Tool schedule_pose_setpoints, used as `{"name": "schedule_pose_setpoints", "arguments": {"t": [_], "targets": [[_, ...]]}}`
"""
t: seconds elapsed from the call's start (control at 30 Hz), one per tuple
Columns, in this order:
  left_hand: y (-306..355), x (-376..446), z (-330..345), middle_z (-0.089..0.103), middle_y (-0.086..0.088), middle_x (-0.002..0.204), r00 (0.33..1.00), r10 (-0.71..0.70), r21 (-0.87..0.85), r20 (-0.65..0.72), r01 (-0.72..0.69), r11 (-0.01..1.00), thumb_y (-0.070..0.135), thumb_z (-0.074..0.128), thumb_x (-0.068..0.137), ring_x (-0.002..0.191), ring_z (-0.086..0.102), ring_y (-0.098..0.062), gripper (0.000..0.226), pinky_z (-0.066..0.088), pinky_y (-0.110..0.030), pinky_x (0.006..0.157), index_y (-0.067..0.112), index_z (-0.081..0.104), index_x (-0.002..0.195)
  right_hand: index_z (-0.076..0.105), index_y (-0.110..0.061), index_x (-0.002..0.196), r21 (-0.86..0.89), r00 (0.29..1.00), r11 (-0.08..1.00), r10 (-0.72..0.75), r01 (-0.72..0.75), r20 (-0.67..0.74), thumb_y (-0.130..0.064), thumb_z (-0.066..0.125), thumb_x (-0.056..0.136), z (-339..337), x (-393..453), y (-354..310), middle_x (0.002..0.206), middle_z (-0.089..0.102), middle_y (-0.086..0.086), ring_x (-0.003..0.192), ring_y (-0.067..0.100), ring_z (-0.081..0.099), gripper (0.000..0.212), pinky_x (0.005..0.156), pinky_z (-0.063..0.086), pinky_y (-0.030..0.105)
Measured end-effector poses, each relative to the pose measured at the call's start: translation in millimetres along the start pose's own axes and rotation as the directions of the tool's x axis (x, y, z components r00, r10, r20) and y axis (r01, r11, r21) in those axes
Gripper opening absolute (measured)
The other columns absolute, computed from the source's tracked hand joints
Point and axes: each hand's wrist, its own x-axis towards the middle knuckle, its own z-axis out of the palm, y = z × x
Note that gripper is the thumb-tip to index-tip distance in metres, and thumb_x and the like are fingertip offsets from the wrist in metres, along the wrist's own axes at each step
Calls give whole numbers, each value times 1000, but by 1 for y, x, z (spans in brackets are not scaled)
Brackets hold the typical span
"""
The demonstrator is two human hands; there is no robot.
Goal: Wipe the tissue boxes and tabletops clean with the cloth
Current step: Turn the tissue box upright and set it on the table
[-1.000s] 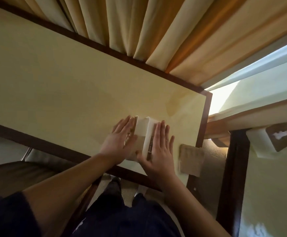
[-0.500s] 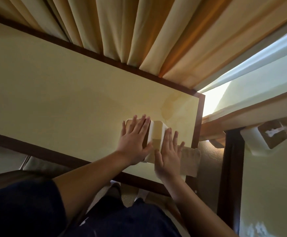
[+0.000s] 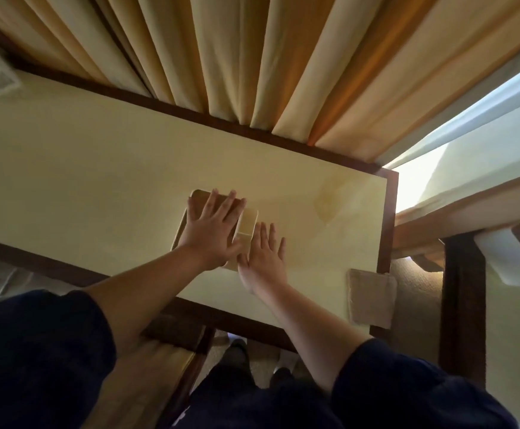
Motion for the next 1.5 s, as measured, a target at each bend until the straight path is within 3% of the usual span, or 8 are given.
{"name": "schedule_pose_setpoints", "arguments": {"t": [0.13,0.23,0.33,0.5,0.63,1.0,1.2,1.5], "targets": [[15,5,-2,-18,0,173,992,-124,-28,-3,124,992,55,37,100,158,-17,-32,87,-2,-70,123,27,-15,164,-15,-20,166,91,994,990,-108,108,-4,-58,22,110,-7,3,16,175,-19,-5,153,14,-37,77,130,-16,44],[44,10,-3,-18,-3,172,985,-167,-58,-39,165,985,50,39,101,159,-17,-31,88,-8,-66,123,20,-16,164,-13,-25,167,83,975,977,-186,197,-124,-58,31,110,-15,-14,59,174,-20,-10,155,10,-33,79,128,-18,38],[74,14,2,-15,-2,173,994,-87,-122,-71,78,989,47,42,101,159,-16,-29,89,-10,-59,124,19,-13,164,-10,-24,168,-36,962,985,-170,166,-212,-47,33,113,-18,-47,132,176,-16,-7,160,14,-24,74,130,-13,41],[110,26,29,-9,-1,174,978,196,-175,-69,-206,963,38,46,99,160,-13,-24,87,-5,-49,129,19,-6,166,12,-16,169,-180,975,983,-14,-26,-222,-43,25,112,-14,-107,253,177,5,2,163,19,-9,64,132,7,52],[124,47,49,-4,0,175,985,174,-263,-2,-168,950,34,49,98,160,-8,-22,85,0,-47,130,20,-1,166,12,-14,169,-214,987,975,34,-67,-156,-44,22,112,-4,-119,295,177,5,2,164,21,-4,65,131,19,54],[105,134,59,4,-6,174,995,-91,-348,-29,75,934,33,43,100,161,0,-27,77,1,-50,129,14,7,166,15,-16,169,-243,960,945,-253,218,-122,-30,41,106,51,-105,199,177,8,1,164,23,4,70,132,11,51],[100,178,57,2,-6,175,988,-104,-266,-114,70,962,37,35,106,161,1,-29,72,1,-54,129,14,4,166,10,-22,170,-201,986,976,-108,80,-131,-53,37,110,57,-83,170,178,2,-4,164,19,-2,72,132,6,52],[97,196,79,11,-7,174,972,-136,-242,-193,87,966,38,28,106,160,8,-32,68,3,-56,128,11,10,166,-1,-25,170,-93,969,990,82,-106,-232,-56,24,110,-7,30,165,177,-6,-5,163,17,-13,72,131,-5,50]]}}
